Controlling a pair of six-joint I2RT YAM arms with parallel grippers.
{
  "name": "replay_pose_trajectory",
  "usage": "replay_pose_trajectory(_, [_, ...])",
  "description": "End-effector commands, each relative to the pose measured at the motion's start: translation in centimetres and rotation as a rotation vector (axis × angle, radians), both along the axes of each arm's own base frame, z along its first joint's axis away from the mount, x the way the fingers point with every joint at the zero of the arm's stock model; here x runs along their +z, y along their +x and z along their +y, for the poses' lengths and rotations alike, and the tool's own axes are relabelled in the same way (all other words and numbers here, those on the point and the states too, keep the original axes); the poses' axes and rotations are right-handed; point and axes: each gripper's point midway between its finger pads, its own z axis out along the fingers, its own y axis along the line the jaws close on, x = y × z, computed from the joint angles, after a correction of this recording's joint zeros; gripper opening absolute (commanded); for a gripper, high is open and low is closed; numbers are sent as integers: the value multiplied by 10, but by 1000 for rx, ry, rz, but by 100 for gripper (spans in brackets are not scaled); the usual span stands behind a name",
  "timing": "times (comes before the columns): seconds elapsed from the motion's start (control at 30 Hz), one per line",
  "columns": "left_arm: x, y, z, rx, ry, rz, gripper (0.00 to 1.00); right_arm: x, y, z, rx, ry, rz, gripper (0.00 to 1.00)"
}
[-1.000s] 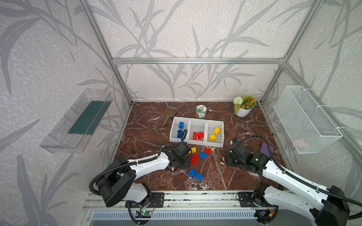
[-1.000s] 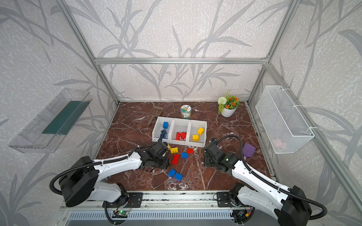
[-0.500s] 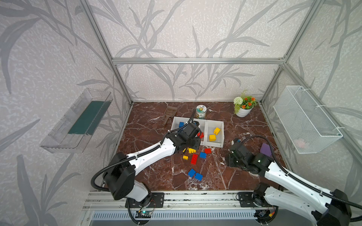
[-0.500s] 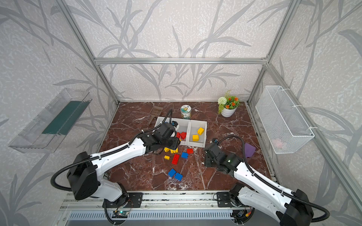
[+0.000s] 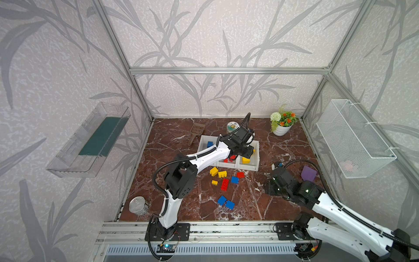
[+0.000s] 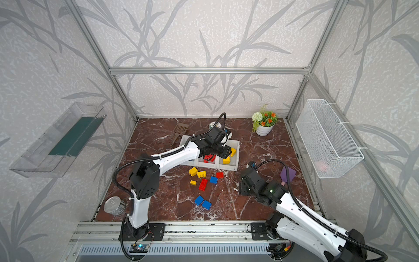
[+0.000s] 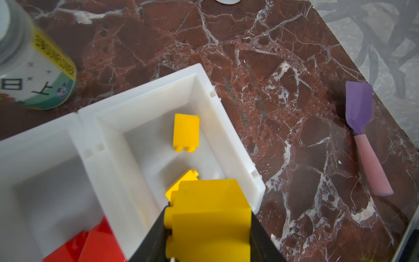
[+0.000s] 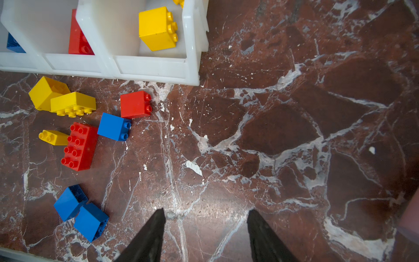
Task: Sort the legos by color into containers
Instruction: 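Carry the yellow brick with the left gripper into the compartment farthest from it, then draw the left gripper back while the right gripper lowers toward the pile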
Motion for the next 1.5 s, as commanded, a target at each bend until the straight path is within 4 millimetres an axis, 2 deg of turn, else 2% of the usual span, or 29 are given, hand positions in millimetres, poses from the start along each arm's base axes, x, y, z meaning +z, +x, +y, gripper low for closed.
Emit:
replay_pose_trajectory(0.0, [0, 4, -10, -33, -3, 20, 52, -5, -7, -8, -8, -29, 20, 59])
replay_pose_trajectory(0.1, [0, 8, -12, -25, -3, 16, 61, -6, -9, -9, -6, -37, 26, 59])
replay_pose_trajectory(0.33, [8, 8, 2, 7, -26, 9, 63, -6, -8, -11, -10, -42, 26, 59])
replay_pose_trajectory(0.43, [16, 5, 18, 32, -48, 10, 63, -5, -7, -8, -4, -41, 26, 59])
replay_pose_trajectory(0.57, [26, -3, 56, 84, -59, 16, 63, -6, -8, -7, 12, -46, 34, 59])
replay_pose_trajectory(0.73, [30, -19, 126, 221, -93, -9, 63, -9, -6, 3, 46, -37, 39, 59])
replay_pose_trajectory(0.9, [27, -45, 191, 362, -103, -34, 66, -16, 0, 28, 114, -39, 52, 59])
replay_pose_trajectory(1.07, [12, -77, 236, 467, -58, -26, 67, -22, 7, 63, 240, -78, 63, 60])
replay_pose_trajectory(1.27, [7, -102, 267, 568, -94, -55, 69, -18, 24, 110, 494, -139, 35, 60])
replay_pose_trajectory(1.47, [6, -114, 279, 600, -97, -59, 69, -21, 43, 149, 682, -179, 18, 61])
